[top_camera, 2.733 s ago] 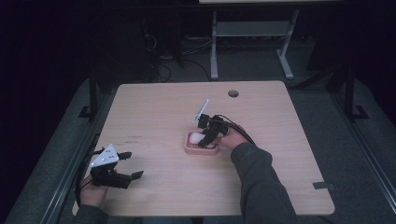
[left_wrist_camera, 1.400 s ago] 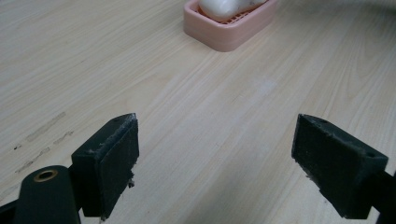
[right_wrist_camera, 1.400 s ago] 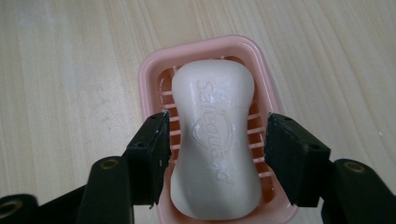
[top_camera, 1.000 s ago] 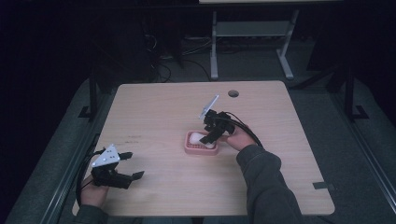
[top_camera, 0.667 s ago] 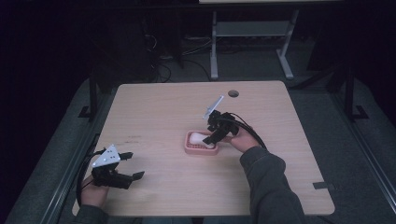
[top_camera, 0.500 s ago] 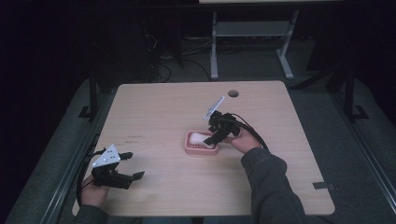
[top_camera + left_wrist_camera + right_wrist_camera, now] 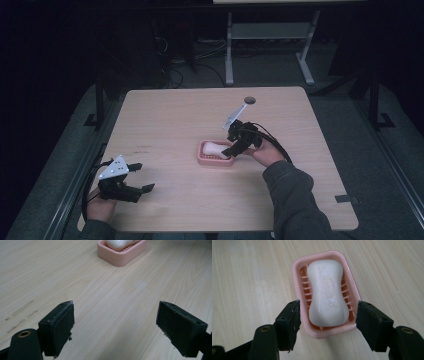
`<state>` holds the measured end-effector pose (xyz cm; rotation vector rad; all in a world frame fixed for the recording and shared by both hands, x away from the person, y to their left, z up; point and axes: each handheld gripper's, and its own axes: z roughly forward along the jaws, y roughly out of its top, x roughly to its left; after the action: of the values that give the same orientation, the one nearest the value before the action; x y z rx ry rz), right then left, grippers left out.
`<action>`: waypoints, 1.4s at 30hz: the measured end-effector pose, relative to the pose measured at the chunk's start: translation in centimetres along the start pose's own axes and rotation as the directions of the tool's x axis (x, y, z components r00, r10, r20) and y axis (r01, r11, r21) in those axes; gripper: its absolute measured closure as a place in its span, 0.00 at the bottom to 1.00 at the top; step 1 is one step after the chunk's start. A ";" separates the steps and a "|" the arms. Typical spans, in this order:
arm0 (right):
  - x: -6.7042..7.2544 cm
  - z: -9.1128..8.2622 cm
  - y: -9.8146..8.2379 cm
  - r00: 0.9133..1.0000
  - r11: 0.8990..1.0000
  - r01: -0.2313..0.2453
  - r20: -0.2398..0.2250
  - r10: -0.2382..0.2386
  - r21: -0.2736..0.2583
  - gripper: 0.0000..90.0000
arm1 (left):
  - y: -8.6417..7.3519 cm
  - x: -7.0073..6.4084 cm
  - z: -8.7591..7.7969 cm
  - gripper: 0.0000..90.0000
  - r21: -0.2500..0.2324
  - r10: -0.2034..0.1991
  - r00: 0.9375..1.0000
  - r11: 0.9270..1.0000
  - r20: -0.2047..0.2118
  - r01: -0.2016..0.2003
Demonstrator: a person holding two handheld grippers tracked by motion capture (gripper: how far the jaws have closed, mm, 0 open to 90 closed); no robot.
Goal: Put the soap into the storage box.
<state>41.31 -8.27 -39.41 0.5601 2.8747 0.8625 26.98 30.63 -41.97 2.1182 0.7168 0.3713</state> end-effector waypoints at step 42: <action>0.7 -2.3 -5.2 0.998 0.997 -0.067 0.015 0.068 -0.041 0.38 | 0.0 0.0 0.1 0.16 0.006 0.006 1.000 1.000 -0.001 -0.006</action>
<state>38.54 -13.18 -40.33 0.6606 2.8318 0.9188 27.00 30.58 -42.01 2.1264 0.7130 0.3734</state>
